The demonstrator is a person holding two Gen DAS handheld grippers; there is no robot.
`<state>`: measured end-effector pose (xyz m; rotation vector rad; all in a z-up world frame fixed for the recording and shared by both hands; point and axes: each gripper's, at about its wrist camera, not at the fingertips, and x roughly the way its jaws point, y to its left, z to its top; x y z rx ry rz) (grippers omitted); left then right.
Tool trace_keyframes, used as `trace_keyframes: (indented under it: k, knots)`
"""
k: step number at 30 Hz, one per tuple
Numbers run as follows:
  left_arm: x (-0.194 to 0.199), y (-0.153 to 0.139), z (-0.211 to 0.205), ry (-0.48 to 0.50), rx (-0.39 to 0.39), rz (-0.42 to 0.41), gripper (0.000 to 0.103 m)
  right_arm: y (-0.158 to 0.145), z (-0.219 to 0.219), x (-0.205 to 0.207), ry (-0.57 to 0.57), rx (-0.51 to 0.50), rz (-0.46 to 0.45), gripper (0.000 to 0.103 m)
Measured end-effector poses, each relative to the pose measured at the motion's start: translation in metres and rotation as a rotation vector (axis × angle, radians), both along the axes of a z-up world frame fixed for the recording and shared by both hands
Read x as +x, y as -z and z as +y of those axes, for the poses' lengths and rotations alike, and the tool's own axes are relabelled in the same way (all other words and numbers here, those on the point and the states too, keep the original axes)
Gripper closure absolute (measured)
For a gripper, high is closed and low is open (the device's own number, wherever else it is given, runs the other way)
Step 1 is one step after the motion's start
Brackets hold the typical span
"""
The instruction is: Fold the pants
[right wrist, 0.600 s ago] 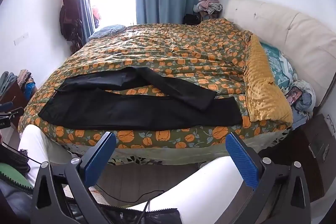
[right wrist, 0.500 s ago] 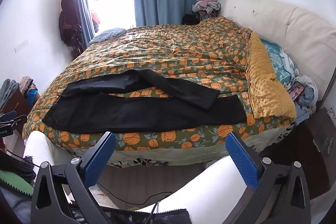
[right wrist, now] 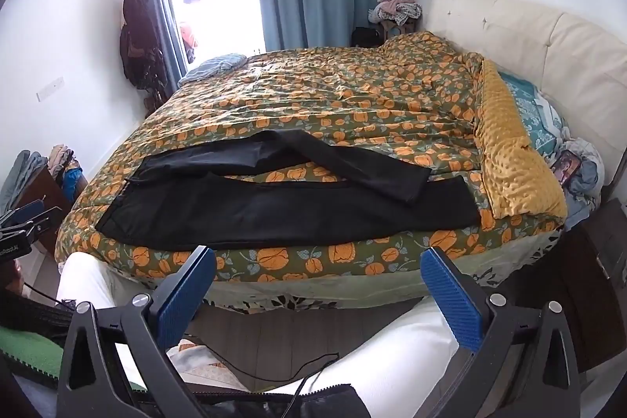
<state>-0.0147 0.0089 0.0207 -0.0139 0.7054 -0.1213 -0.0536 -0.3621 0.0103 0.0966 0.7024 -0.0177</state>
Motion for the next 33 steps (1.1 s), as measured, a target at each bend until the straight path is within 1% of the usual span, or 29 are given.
trace_keyframes:
  k: [1,3,6,9,12,14,16,18,20,23,26,28,30,33]
  knots:
    - [0.001,0.000,0.006,-0.010,-0.020,0.002,0.001,-0.001,0.003,0.004,0.012,-0.006,0.000,0.000]
    - [0.004,0.000,0.017,-0.027,-0.037,0.004,0.001,-0.002,0.006,0.007,0.033,0.000,-0.011,0.000]
    - [0.008,0.005,0.030,-0.059,-0.024,0.007,0.001,-0.006,0.012,0.013,0.064,-0.008,-0.032,0.000]
    - [0.011,0.009,0.048,-0.087,-0.029,0.003,0.001,-0.007,0.018,0.022,0.087,-0.017,-0.034,0.000]
    - [0.016,0.013,0.061,-0.130,-0.064,-0.004,0.001,-0.008,0.023,0.032,0.090,-0.027,-0.010,0.000]
    - [0.023,0.018,0.065,-0.146,-0.103,0.006,0.001,-0.011,0.027,0.033,0.081,-0.054,-0.010,0.000]
    - [0.027,0.023,0.061,-0.135,-0.142,0.022,0.001,-0.012,0.033,0.033,0.079,-0.095,-0.015,0.000]
    - [0.030,0.028,0.045,-0.083,-0.166,0.045,0.001,-0.011,0.035,0.035,0.075,-0.103,-0.012,0.000]
    - [0.029,0.030,0.026,-0.013,-0.128,0.052,0.001,-0.009,0.037,0.038,0.066,-0.097,-0.007,0.000]
    - [0.024,0.029,-0.007,0.070,-0.005,0.028,0.001,-0.006,0.038,0.039,0.051,-0.103,-0.001,0.000]
    - [0.022,0.026,-0.021,0.112,0.060,-0.002,0.001,-0.006,0.038,0.038,0.054,-0.104,-0.006,0.000]
    - [0.023,0.025,-0.022,0.118,0.069,-0.005,0.001,-0.007,0.038,0.039,0.056,-0.105,-0.014,0.000]
    - [0.024,0.025,-0.018,0.113,0.059,-0.002,0.001,-0.007,0.039,0.037,0.057,-0.103,-0.022,0.000]
    - [0.025,0.025,-0.014,0.088,0.051,0.003,0.001,-0.009,0.041,0.034,0.051,-0.101,-0.039,0.000]
